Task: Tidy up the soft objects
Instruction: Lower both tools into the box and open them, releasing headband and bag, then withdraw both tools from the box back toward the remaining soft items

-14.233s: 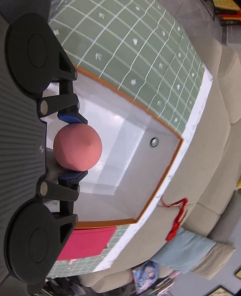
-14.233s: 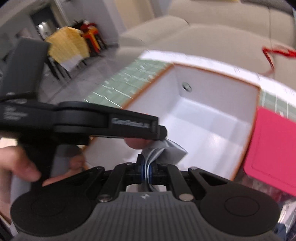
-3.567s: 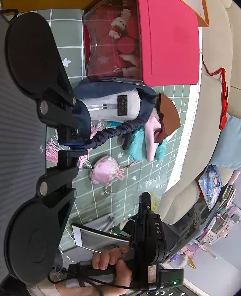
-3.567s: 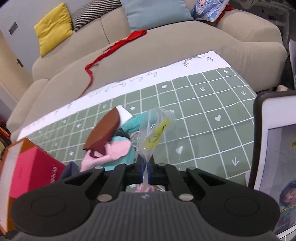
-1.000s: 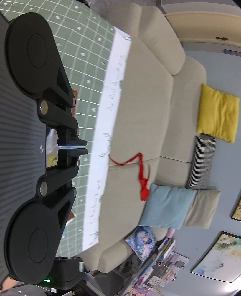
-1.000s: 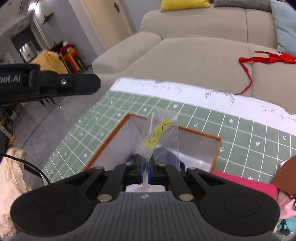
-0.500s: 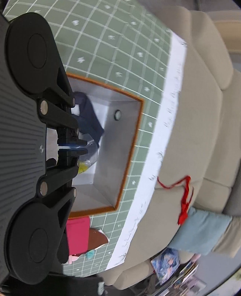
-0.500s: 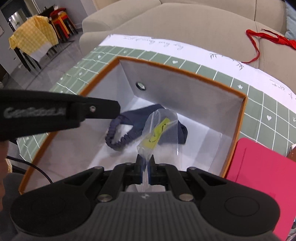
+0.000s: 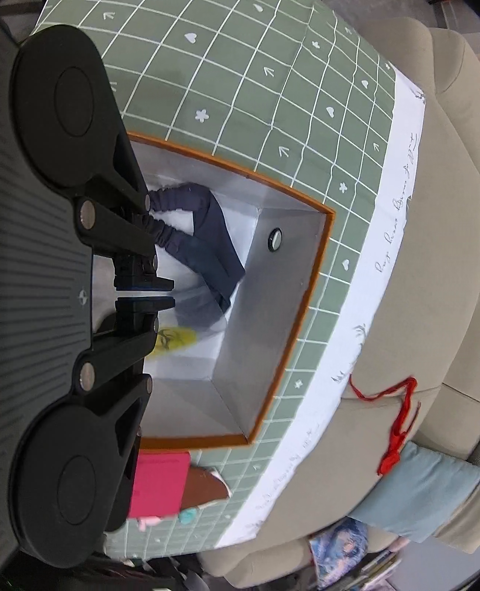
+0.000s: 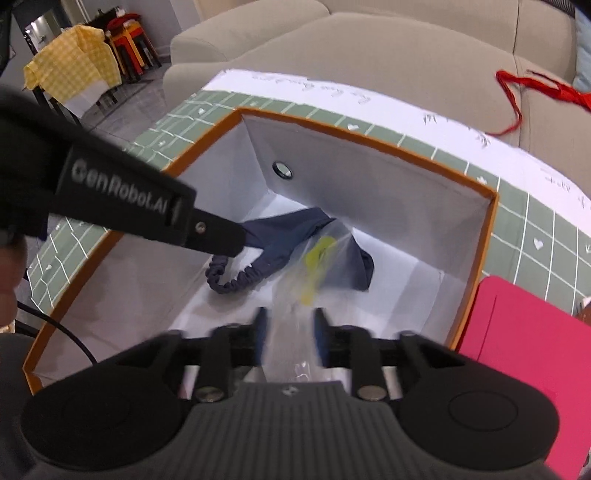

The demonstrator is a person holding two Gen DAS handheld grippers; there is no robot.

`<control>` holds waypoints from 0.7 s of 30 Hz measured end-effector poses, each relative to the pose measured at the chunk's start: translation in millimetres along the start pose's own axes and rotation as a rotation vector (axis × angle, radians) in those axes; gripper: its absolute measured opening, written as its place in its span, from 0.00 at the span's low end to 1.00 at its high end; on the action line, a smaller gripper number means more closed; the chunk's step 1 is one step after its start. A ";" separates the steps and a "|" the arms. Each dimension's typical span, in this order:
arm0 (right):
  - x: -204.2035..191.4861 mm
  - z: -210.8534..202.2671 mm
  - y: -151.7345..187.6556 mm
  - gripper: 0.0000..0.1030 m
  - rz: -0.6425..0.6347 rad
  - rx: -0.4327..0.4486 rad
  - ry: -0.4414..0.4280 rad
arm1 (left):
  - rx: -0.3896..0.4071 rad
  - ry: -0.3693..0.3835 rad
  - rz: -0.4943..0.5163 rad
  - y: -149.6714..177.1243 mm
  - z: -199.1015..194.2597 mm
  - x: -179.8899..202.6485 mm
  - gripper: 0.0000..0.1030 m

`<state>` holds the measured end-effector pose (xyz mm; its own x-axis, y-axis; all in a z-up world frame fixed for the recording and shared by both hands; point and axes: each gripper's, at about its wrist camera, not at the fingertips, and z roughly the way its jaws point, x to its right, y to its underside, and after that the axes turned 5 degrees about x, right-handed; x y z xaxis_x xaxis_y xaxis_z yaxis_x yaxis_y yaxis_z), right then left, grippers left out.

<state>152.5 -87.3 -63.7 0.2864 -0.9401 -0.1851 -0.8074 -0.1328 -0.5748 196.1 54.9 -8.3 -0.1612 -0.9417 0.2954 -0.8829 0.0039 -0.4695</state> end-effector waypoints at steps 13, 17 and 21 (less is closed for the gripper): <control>-2.0 -27.4 1.3 0.89 -0.021 0.103 -0.043 | 0.057 0.034 -0.164 -4.2 -17.7 -4.9 0.76; 1.7 -38.3 -1.3 0.95 -0.009 0.124 -0.052 | 0.054 0.067 -0.187 -8.6 -25.4 0.3 0.90; 6.7 -51.1 1.7 0.97 -0.017 0.154 -0.051 | 0.040 0.075 -0.158 -15.3 -34.4 10.9 0.92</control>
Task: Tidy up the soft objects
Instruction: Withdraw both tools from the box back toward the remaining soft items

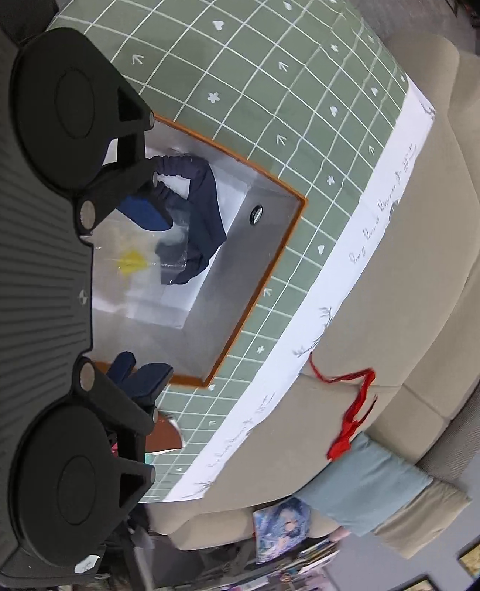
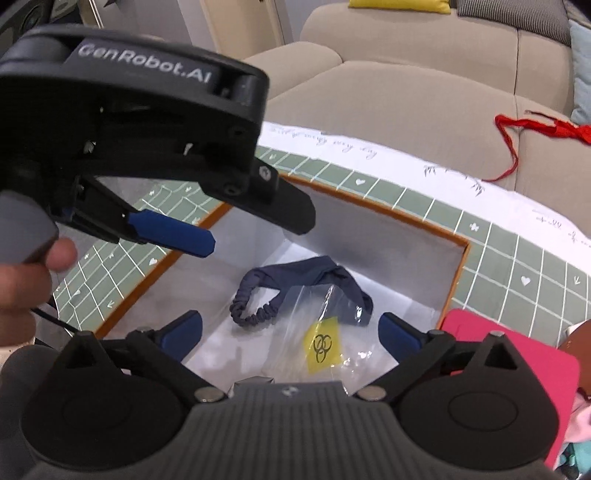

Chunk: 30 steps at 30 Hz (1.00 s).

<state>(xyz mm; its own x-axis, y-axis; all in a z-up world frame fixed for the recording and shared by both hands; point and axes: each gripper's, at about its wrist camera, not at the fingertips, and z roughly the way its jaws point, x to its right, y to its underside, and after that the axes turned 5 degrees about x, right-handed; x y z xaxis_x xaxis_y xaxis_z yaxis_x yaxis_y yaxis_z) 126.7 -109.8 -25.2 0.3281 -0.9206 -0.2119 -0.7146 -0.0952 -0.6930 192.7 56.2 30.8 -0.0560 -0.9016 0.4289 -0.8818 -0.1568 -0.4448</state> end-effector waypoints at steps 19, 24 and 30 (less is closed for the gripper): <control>69.5 -109.6 -4.7 0.97 0.175 0.092 0.061 | 0.108 0.218 0.219 19.0 -59.0 119.2 0.92; 112.1 -151.5 5.3 0.97 0.245 0.119 0.187 | 0.139 0.247 0.355 52.6 -59.2 170.9 0.92; 161.5 -190.9 46.6 0.97 0.319 0.125 0.309 | 0.155 0.310 0.362 98.5 -46.1 203.3 0.92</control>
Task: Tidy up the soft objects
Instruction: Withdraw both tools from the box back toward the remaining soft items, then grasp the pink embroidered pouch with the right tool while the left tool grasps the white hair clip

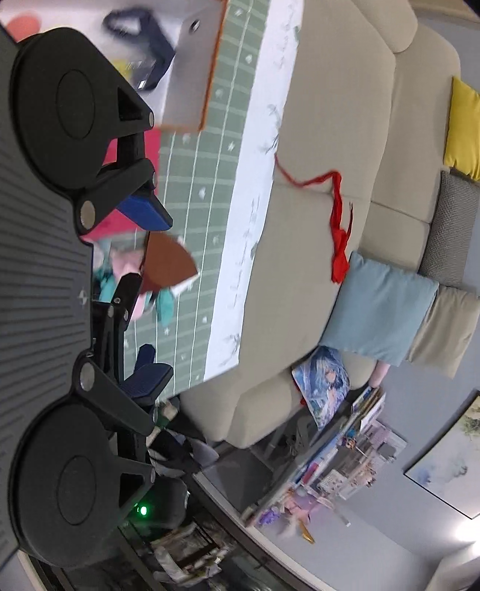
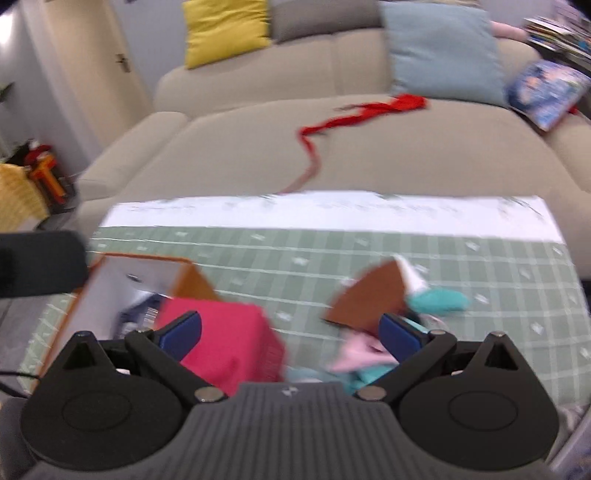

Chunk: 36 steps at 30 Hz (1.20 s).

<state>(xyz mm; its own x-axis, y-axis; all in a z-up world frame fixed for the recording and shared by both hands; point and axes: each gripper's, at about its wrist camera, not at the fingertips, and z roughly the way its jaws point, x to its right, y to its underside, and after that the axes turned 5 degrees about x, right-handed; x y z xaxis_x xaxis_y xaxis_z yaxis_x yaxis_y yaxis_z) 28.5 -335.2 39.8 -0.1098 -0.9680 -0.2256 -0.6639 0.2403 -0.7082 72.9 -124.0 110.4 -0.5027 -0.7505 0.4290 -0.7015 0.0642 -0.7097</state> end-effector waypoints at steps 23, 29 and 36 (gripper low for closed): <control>109.8 67.4 130.8 0.90 0.182 -0.237 0.165 | -0.136 -0.013 0.180 141.4 47.4 24.1 0.91; 109.4 69.8 137.8 0.85 0.186 -0.220 0.150 | -0.082 -0.086 0.196 166.9 49.2 14.5 0.90; 110.6 69.3 141.7 0.83 0.208 -0.192 0.128 | -0.135 -0.102 0.175 183.4 79.3 4.1 0.90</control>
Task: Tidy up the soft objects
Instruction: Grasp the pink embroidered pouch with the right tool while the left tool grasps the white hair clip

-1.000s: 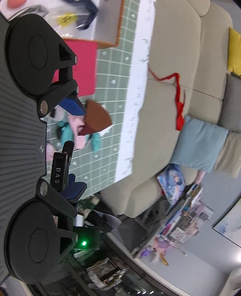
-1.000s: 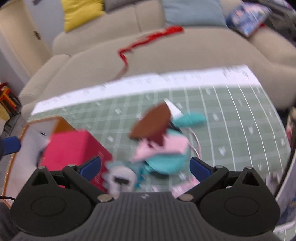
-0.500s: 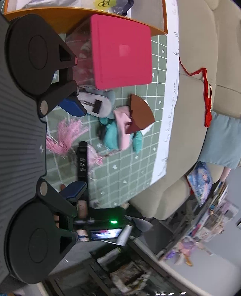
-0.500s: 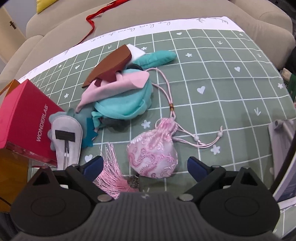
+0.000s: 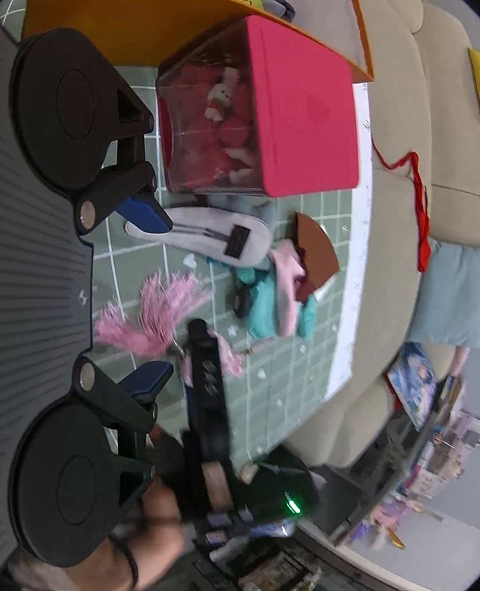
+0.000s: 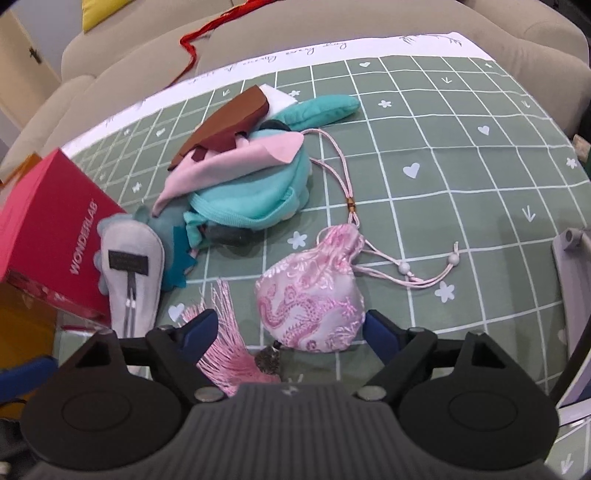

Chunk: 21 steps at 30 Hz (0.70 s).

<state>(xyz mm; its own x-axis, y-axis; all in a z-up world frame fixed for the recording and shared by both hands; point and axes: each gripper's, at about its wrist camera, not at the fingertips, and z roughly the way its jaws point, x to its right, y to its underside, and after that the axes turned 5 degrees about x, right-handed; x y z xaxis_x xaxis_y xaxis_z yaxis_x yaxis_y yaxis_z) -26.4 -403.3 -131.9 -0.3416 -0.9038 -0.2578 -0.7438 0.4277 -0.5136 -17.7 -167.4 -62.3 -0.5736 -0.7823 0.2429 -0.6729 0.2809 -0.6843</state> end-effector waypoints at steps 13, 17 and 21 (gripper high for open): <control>16.6 -2.8 -5.1 0.58 0.083 0.059 -0.006 | 0.028 -0.224 0.038 19.2 38.0 -2.3 0.90; 15.4 -2.5 -4.5 0.58 0.061 0.057 -0.003 | 0.004 -0.254 0.005 20.4 51.2 -10.7 0.86; 10.0 -2.1 -2.1 0.58 0.014 0.057 0.015 | 0.025 -0.240 -0.036 20.3 53.7 -17.5 0.86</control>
<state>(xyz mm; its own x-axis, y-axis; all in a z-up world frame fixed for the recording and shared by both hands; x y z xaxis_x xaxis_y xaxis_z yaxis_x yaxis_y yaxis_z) -29.5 -413.2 -131.6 -0.3603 -0.8979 -0.2530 -0.7052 0.4397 -0.5562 3.8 -177.8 -117.3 -0.4201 -0.9020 0.0997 -0.6778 0.2388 -0.6954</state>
